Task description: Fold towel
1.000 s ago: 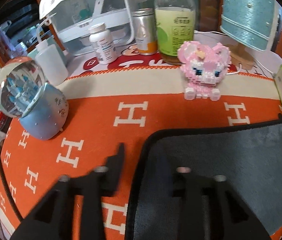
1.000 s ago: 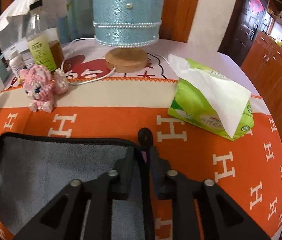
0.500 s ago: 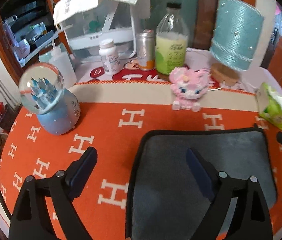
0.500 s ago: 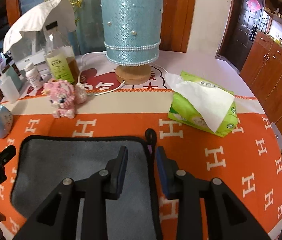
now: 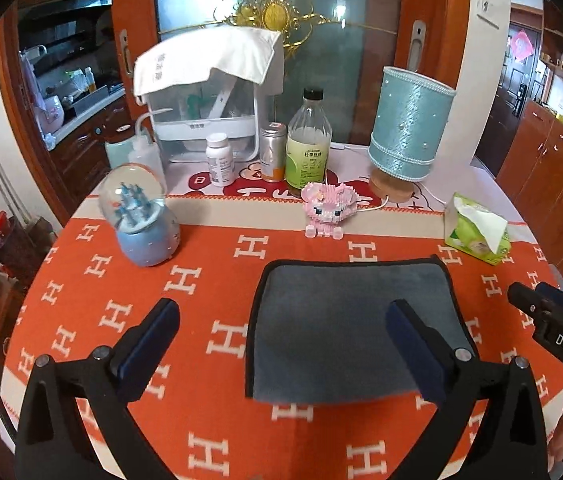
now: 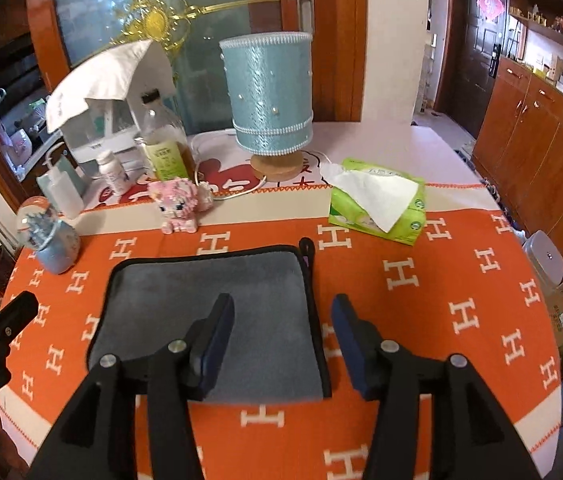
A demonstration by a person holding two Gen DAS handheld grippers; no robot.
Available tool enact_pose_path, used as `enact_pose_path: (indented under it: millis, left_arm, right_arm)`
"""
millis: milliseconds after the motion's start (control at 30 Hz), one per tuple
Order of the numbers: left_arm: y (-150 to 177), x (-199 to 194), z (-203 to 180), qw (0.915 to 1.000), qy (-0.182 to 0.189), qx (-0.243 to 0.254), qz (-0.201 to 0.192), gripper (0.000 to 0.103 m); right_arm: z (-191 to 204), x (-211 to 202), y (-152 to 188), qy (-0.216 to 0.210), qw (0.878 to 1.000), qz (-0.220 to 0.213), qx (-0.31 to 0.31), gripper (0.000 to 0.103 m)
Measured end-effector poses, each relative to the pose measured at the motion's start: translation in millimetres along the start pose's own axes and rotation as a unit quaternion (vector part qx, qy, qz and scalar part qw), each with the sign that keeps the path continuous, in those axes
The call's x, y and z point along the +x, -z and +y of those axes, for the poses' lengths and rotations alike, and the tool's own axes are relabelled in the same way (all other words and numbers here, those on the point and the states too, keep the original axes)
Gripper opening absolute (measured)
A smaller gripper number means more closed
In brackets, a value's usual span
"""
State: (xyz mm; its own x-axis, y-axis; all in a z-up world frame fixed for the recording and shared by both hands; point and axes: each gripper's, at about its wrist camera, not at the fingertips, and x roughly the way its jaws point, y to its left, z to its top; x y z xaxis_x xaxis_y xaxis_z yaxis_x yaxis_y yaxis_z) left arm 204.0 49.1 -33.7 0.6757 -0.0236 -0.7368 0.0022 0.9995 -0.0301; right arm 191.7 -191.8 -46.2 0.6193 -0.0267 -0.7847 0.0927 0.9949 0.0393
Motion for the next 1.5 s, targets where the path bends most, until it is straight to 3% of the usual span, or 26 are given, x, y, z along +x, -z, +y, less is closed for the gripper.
enact_pose_path:
  millis: [200,667,1100,1500]
  left_arm:
    - [15,-39,0,0.9997,0.02,-0.012,0.002,0.102]
    - [43,-95,-3,0.9997,-0.004,-0.014,0.017,0.102]
    - [83,-138,-11,0.9997,0.011,0.005,0.023,0.102]
    - [108,-161,-24,0.9999,0.012,0.007,0.007,0.102]
  right_arm:
    - [5,-41,13,-0.003,1.0,-0.012,-0.005,0.053]
    - [5,-91,41,-0.004,1.0,-0.006,-0.018,0.055]
    - [-2,-128,81,-0.023,1.0,0.007,-0.008,0.055]
    - [-7,-142,127,-0.012,1.0,0.019,0.003,0.056]
